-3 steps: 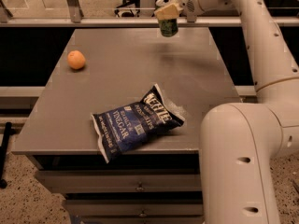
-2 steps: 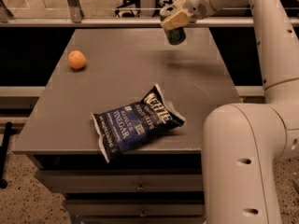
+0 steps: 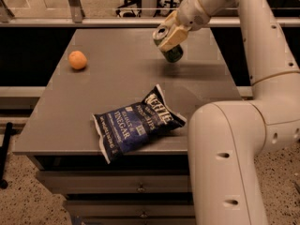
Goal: Knock green can over
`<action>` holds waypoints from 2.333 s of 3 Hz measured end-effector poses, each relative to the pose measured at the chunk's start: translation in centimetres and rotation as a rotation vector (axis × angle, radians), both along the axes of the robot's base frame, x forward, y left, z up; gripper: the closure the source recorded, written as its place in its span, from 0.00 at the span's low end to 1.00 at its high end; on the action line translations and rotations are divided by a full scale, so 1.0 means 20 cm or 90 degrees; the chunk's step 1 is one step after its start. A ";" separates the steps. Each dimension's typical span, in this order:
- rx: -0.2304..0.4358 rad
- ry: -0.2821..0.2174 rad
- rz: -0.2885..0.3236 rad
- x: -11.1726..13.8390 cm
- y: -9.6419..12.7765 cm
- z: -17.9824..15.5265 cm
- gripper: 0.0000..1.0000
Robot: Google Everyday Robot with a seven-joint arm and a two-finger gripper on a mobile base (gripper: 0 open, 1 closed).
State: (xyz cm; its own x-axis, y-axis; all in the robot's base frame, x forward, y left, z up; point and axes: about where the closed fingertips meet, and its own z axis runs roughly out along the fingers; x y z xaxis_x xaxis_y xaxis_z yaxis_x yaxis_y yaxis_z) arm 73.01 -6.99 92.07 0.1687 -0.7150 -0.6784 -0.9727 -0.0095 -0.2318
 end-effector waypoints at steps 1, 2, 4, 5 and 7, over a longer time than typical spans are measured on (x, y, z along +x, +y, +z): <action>-0.042 -0.023 0.094 -0.02 0.18 -0.06 0.74; -0.048 -0.038 0.143 -0.02 0.30 -0.08 0.51; -0.056 -0.071 0.226 -0.05 0.47 -0.09 0.04; -0.071 -0.087 0.249 -0.05 0.48 -0.10 0.00; -0.126 -0.120 0.223 0.07 0.49 -0.16 0.00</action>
Offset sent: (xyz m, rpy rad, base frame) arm -0.0091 0.0325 0.0015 -0.2014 0.0995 0.4817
